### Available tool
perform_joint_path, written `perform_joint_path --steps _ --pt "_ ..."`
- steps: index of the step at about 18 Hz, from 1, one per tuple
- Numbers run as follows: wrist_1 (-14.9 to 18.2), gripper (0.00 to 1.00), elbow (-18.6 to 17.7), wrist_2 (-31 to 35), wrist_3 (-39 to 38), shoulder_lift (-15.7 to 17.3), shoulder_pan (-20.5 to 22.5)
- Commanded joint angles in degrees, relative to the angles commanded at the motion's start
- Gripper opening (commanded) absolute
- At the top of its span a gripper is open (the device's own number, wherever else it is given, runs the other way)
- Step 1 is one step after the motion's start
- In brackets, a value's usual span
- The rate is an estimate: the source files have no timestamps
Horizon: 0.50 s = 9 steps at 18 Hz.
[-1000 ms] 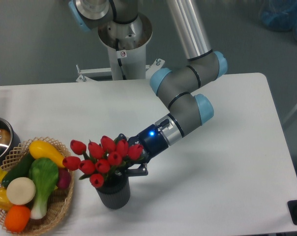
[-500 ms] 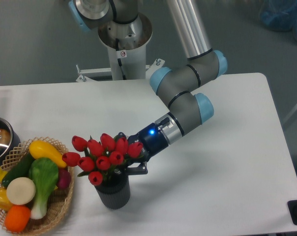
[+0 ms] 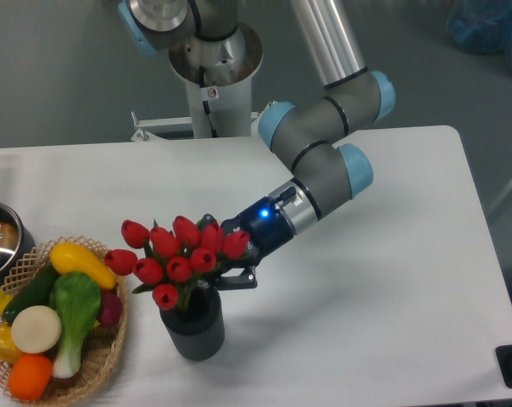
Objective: Pick up the flowers from the vase
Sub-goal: 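Lift the gripped tulips straight up out of the black vase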
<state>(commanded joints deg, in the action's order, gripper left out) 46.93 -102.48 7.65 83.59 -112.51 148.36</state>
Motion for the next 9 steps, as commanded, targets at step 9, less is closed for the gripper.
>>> perform_joint_path --steps 9 --pt "0.00 0.25 0.26 0.00 -7.48 4.83 0.71"
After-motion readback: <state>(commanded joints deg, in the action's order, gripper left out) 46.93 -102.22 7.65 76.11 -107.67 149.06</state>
